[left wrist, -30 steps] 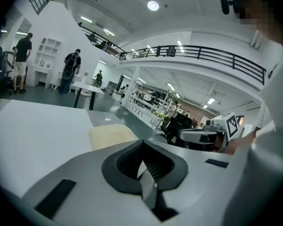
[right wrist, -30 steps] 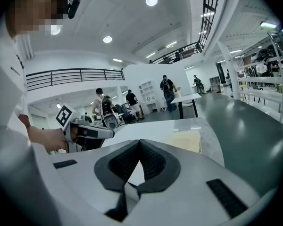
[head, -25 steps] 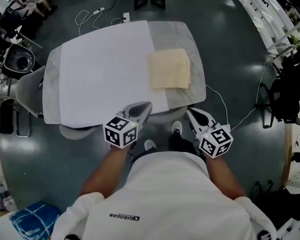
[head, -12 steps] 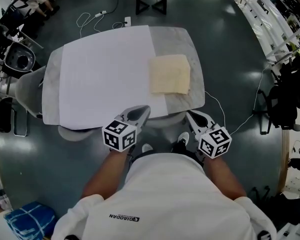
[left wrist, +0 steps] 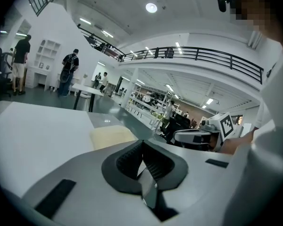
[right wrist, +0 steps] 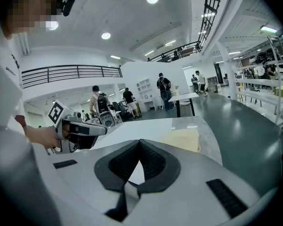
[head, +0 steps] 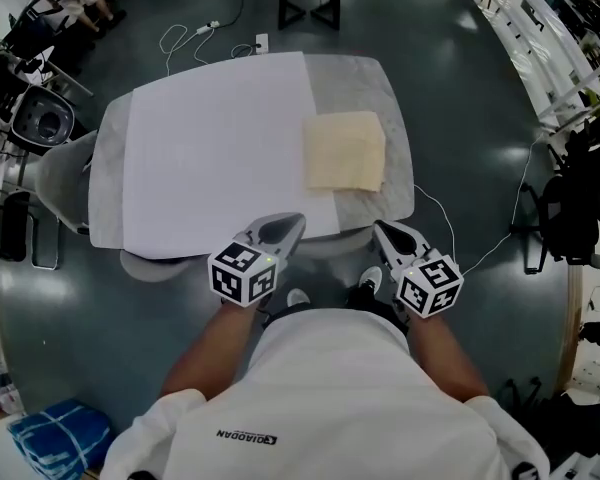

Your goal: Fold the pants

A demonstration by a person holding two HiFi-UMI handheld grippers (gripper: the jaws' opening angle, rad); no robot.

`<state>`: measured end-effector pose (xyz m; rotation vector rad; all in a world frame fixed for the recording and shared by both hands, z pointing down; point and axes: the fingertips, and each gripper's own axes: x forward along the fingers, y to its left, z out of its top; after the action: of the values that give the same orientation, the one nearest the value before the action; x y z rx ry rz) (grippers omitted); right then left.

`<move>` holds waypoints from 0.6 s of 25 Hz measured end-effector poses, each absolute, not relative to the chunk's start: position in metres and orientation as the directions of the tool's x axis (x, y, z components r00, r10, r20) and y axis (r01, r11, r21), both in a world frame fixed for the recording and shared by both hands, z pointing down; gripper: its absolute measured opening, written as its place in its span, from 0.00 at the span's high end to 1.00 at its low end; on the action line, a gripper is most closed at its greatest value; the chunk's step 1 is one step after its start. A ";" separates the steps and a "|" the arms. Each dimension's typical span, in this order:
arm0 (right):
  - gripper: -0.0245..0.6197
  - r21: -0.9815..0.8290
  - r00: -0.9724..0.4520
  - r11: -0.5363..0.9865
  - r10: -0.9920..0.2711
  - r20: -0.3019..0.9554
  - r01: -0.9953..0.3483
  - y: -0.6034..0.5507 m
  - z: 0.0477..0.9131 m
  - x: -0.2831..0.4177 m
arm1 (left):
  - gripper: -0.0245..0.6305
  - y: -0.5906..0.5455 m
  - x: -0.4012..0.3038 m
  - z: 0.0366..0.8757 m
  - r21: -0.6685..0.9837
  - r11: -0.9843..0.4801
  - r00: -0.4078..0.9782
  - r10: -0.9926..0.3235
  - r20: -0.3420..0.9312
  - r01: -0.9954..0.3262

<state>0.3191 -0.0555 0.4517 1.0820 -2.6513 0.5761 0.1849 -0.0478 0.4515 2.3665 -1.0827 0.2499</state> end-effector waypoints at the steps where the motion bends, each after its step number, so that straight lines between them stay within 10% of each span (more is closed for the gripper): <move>1: 0.93 -0.274 -0.707 0.654 -0.620 0.341 -0.706 -0.055 0.452 0.319 | 0.92 -0.048 0.185 0.452 0.381 -0.543 0.662 -0.651 0.371 -0.748; 15: 0.93 -0.262 -0.702 0.654 -0.622 0.347 -0.710 -0.048 0.450 0.320 | 0.92 -0.046 0.177 0.449 0.360 -0.550 0.657 -0.652 0.378 -0.753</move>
<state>0.3196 -0.0478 0.4503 1.0820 -2.6454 0.5621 0.1772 -0.0465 0.4493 2.3792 -1.0923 0.2732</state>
